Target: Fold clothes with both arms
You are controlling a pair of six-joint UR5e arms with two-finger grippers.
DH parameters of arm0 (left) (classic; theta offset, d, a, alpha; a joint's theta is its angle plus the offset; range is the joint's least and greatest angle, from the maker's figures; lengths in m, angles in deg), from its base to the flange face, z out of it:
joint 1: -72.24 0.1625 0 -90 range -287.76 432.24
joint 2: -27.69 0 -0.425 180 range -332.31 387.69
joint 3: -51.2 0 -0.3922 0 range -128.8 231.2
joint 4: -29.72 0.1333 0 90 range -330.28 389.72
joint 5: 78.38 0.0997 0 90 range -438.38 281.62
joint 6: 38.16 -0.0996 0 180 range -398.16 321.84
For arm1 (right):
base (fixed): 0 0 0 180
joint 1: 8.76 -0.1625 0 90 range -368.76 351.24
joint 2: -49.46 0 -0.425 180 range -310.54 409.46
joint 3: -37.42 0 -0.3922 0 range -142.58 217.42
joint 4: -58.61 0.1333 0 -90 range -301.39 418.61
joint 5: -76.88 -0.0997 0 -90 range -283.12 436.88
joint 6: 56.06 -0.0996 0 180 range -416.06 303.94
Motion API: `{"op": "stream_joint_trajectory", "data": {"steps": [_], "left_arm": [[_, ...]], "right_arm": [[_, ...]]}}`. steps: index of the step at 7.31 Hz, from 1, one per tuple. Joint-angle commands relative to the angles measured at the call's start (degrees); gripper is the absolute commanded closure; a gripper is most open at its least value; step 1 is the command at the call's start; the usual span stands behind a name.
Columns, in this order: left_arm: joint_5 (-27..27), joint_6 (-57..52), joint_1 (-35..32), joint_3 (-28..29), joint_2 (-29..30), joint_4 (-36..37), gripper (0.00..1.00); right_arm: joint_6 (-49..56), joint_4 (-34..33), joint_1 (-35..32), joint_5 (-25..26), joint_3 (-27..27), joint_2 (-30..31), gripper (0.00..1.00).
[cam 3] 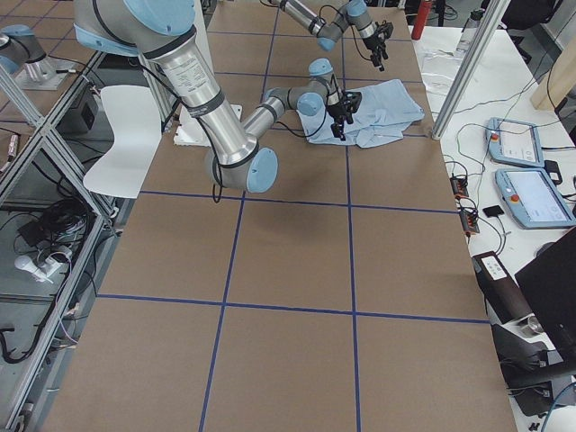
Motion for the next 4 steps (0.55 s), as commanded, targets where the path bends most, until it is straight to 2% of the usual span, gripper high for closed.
{"op": "stream_joint_trajectory", "data": {"steps": [1, 3, 4], "left_arm": [[-0.2, 0.2, 0.0, -1.2, -0.9, 0.0, 0.0], [-0.2, 0.2, 0.1, -1.2, -0.9, 0.0, 0.0], [-0.2, 0.2, 0.2, -1.2, -0.9, 0.0, 0.0]], "right_arm": [[-0.1, 0.5, 0.7, 4.8, -8.3, -4.1, 0.17], [-0.1, 0.7, 0.7, 5.8, -9.7, -5.1, 0.31], [-0.1, 0.7, 0.6, 5.9, -11.6, -6.8, 0.33]]}}
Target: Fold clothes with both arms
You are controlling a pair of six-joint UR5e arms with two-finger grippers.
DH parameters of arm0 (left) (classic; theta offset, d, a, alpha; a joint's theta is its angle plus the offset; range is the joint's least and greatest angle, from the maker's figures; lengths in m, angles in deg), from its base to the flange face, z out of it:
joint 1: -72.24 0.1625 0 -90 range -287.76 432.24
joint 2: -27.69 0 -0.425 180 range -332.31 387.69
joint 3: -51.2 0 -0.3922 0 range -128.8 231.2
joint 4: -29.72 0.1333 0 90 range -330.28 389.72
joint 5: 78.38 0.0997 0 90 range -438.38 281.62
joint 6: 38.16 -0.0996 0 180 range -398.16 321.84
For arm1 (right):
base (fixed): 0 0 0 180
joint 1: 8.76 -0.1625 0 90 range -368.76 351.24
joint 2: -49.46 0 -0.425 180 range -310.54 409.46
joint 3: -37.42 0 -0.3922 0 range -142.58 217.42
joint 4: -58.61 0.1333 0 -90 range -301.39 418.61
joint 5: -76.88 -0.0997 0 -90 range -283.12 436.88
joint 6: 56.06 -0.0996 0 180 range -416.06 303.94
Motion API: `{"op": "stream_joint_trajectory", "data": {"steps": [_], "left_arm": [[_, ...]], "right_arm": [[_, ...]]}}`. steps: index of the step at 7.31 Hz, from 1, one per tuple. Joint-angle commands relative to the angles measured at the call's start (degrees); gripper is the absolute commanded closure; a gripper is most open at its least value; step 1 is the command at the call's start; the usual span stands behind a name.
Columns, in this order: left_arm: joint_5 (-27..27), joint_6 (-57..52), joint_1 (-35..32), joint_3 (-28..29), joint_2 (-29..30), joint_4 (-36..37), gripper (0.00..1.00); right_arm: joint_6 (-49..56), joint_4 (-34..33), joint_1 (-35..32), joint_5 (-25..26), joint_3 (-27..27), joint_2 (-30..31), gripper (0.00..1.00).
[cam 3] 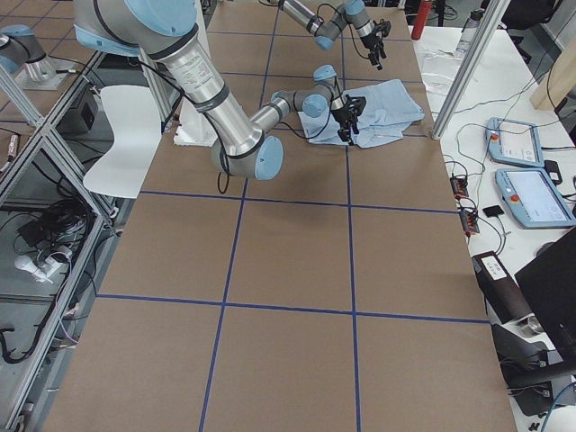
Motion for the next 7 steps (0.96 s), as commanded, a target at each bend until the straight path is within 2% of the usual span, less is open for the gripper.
{"op": "stream_joint_trajectory", "data": {"steps": [1, 2, 7], "left_arm": [[0.0, 0.0, 0.2, 0.0, 0.0, 0.0, 0.0], [0.0, 0.0, 0.3, 0.1, 0.0, 0.0, 0.0], [0.0, 0.0, 0.4, 0.0, -0.5, 0.0, 0.0]], "right_arm": [[0.0, 3.5, 0.0, 1.2, -3.9, -2.4, 0.33], [0.0, 6.2, 0.0, 1.3, -6.5, -2.6, 0.33], [-0.5, 5.4, 0.7, 1.4, -6.8, -2.1, 0.38]]}}
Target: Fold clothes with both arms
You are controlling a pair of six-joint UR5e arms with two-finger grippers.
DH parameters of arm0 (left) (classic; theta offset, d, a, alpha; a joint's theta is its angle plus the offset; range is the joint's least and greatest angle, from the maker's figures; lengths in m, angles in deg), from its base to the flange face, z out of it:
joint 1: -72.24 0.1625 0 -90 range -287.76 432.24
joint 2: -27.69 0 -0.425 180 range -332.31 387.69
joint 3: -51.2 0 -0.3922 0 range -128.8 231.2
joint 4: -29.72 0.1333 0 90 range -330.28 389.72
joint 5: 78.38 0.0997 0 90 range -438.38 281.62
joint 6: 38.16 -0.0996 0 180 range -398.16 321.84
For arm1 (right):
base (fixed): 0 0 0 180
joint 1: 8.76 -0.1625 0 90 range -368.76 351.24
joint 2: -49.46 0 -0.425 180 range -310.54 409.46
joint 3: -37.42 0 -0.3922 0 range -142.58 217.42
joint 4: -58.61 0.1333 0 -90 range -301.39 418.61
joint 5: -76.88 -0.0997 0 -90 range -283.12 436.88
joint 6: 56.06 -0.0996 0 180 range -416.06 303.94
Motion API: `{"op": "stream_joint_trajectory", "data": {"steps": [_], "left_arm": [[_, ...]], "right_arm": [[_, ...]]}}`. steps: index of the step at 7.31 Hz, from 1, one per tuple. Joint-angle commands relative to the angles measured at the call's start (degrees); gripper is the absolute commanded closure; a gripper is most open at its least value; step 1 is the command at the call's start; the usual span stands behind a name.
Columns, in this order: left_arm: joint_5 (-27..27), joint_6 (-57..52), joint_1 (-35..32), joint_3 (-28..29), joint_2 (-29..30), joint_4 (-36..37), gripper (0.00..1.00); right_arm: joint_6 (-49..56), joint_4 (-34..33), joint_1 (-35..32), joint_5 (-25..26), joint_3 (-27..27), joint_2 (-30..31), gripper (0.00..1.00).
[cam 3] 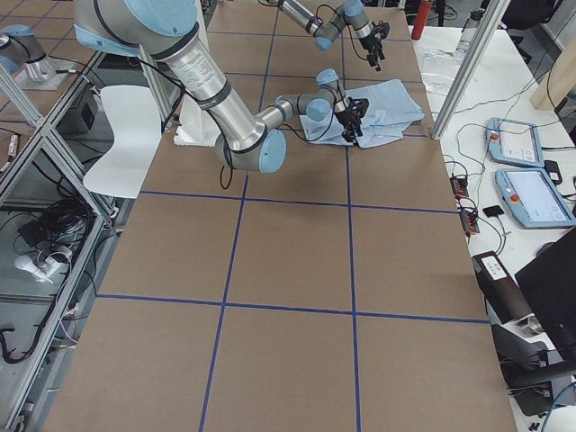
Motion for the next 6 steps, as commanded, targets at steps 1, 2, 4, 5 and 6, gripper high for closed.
{"op": "stream_joint_trajectory", "data": {"steps": [1, 2, 4, 5, 6], "left_arm": [[0.0, 0.0, 0.0, -0.1, 0.0, 0.0, 0.0], [0.0, 0.0, 0.0, -0.1, 0.0, -0.1, 0.0], [0.0, 0.0, 0.0, -0.1, -0.5, -0.1, 0.0], [0.0, 0.0, 0.0, -0.1, -0.5, -0.1, 0.0], [0.0, 0.0, 0.0, -0.1, -0.5, -0.1, 0.0]], "right_arm": [[-0.3, -1.2, 0.4, 0.0, -0.2, 0.0, 0.39], [-0.4, -1.3, 0.4, 0.0, -0.2, 0.0, 0.4], [-0.6, -1.3, 0.4, 0.0, -0.2, -0.2, 0.75], [-0.7, -1.3, 0.4, 0.0, -0.1, -0.2, 0.97], [-1.0, -1.3, 0.4, 0.0, -0.1, -0.3, 1.0]]}}
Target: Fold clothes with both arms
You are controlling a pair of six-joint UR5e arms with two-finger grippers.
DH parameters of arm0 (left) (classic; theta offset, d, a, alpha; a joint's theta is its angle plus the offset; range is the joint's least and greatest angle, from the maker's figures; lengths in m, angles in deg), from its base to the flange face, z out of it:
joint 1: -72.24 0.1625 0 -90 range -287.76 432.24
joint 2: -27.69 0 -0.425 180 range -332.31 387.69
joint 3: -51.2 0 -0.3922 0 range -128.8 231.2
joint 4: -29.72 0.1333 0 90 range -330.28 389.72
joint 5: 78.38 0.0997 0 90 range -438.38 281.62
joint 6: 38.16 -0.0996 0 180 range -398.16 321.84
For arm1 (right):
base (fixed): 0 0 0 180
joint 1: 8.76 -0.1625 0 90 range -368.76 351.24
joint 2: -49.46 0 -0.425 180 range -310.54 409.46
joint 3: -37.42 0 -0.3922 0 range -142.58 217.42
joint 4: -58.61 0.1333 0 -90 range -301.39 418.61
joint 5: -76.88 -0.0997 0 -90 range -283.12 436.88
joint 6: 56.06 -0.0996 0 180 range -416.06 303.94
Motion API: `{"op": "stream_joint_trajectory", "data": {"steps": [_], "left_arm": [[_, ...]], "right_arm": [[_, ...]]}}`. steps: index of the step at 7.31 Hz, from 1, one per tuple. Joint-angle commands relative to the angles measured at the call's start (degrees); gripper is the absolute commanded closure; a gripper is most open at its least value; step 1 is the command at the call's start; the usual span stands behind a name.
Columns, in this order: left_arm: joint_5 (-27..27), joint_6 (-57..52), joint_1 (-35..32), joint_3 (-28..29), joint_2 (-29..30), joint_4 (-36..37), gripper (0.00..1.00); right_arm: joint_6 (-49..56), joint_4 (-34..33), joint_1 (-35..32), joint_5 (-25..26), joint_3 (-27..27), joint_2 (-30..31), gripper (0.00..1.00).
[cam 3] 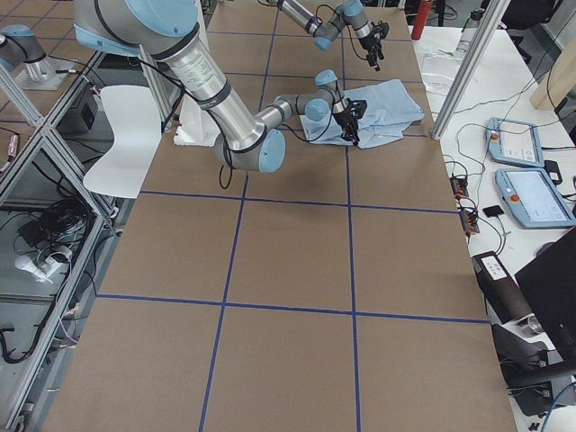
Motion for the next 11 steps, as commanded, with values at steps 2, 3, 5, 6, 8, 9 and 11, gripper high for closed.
{"op": "stream_joint_trajectory", "data": {"steps": [2, 3, 5, 6, 8, 9, 11], "left_arm": [[0.0, 0.0, 0.0, -0.1, -0.1, 0.0, 0.0], [0.0, 0.0, 0.0, -0.1, -0.1, 0.0, 0.0], [0.0, 0.0, 0.0, -0.1, -0.1, 0.0, 0.0], [0.0, 0.0, 0.0, -0.1, -0.1, 0.0, 0.0], [0.0, 0.0, 0.0, -0.1, -0.1, 0.0, 0.0], [0.0, 0.0, 0.0, -0.1, -0.1, 0.0, 0.0], [0.0, 0.0, 0.0, -0.1, -0.1, 0.0, 0.0]], "right_arm": [[-0.4, 0.1, -0.1, 0.0, 0.6, -0.3, 1.0], [-0.3, 0.0, -0.2, 0.0, 1.4, -0.3, 1.0], [0.2, 0.1, -0.3, 0.0, 1.8, -0.2, 1.0], [-0.1, 0.2, -0.3, 0.0, 1.8, -0.2, 0.73], [0.0, -0.1, -0.2, 0.0, 1.8, -0.9, 0.43], [0.2, -0.4, -0.1, 0.0, 1.8, -1.1, 0.43], [-0.3, -0.7, 0.2, 0.0, 1.3, -0.6, 0.46]]}}
